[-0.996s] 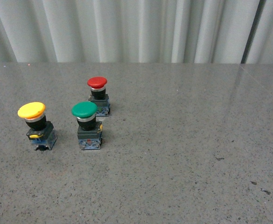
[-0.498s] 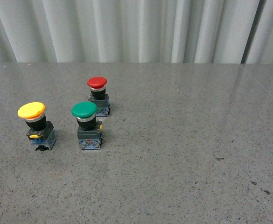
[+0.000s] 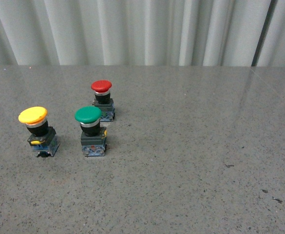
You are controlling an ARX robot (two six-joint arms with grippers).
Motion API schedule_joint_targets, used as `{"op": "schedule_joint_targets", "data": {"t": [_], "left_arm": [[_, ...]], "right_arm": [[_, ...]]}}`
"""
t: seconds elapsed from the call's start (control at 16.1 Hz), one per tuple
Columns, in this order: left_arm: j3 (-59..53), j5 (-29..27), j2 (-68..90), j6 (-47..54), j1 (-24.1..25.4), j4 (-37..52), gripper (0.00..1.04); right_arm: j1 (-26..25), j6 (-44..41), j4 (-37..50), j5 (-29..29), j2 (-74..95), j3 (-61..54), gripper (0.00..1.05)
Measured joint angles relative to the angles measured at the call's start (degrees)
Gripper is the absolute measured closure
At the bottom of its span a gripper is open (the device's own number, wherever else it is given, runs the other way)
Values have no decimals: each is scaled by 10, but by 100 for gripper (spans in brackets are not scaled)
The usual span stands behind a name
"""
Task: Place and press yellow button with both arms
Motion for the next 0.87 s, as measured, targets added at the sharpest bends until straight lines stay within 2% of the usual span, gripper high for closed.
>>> {"op": "schedule_joint_targets", "data": {"t": [0.25, 0.31, 0.37, 0.44, 0.5, 0.62, 0.87], "left_arm": [[0, 0, 0, 0, 0, 0, 7], [11, -65, 18, 7, -25, -33, 7], [35, -158, 111, 21, -65, 10, 7], [68, -197, 182, 39, -69, 69, 7], [99, -203, 242, 49, -67, 126, 7], [159, -168, 368, 58, -62, 212, 7], [285, -94, 637, 28, -59, 192, 7]], "right_arm": [[0, 0, 0, 0, 0, 0, 7], [0, 0, 0, 0, 0, 0, 7], [0, 0, 0, 0, 0, 0, 7], [0, 0, 1, 0, 0, 0, 7], [0, 0, 0, 0, 0, 0, 7], [0, 0, 0, 0, 0, 0, 7], [0, 0, 0, 0, 0, 0, 7]]}}
